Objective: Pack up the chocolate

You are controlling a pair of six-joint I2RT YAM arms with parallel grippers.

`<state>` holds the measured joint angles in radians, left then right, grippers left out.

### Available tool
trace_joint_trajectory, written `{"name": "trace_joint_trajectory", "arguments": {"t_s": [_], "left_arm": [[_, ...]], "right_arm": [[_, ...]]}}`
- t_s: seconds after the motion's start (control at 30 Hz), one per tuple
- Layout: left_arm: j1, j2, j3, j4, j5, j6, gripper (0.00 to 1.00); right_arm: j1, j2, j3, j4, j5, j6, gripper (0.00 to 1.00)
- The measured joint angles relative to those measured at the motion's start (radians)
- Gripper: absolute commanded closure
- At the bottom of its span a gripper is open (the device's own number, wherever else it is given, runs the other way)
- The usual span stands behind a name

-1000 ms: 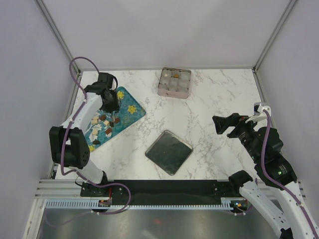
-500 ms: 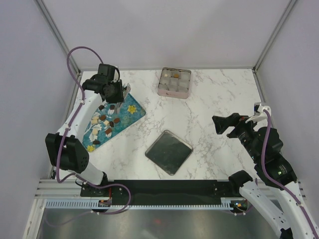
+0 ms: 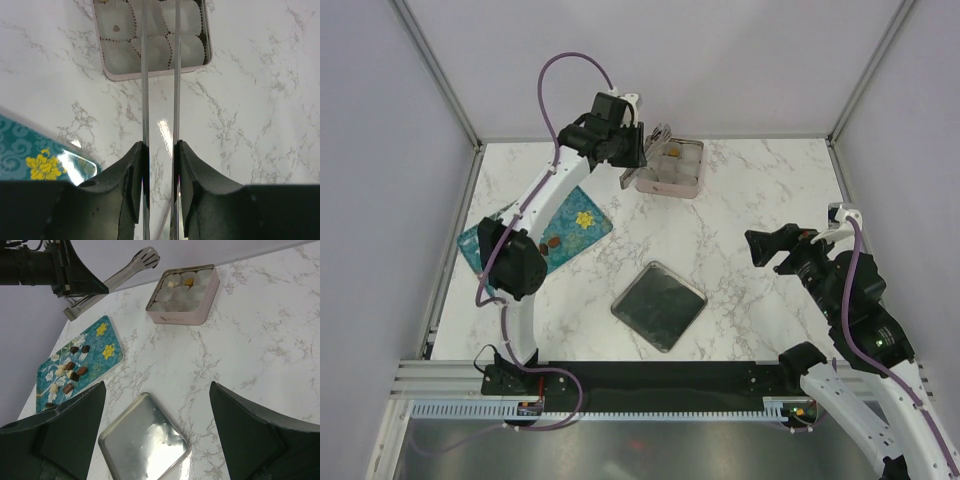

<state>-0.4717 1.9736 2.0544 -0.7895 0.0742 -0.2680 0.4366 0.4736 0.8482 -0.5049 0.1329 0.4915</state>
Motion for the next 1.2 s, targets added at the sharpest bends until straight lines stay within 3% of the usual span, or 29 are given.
{"name": "trace_joint_trajectory", "arguments": {"t_s": [0.23,0.73,1.2], "left_arm": [[-0.002,0.143,0.021,0.125,0.045,-0.005,0.67],[-0.030,0.296,0.021,0.378,0.069,-0.003,0.66],[-0.031,0.369,0.031,0.434,0.071,0.018,0.60]], "right_arm": [[0.000,0.021,0.023,0.010,0.005,-0.013,0.07],[0.000,0.029,0.056,0.021,0.008,-0.018,0.07],[0.000,0.055,0.059,0.020,0.020,-0.017,0.07]]}}
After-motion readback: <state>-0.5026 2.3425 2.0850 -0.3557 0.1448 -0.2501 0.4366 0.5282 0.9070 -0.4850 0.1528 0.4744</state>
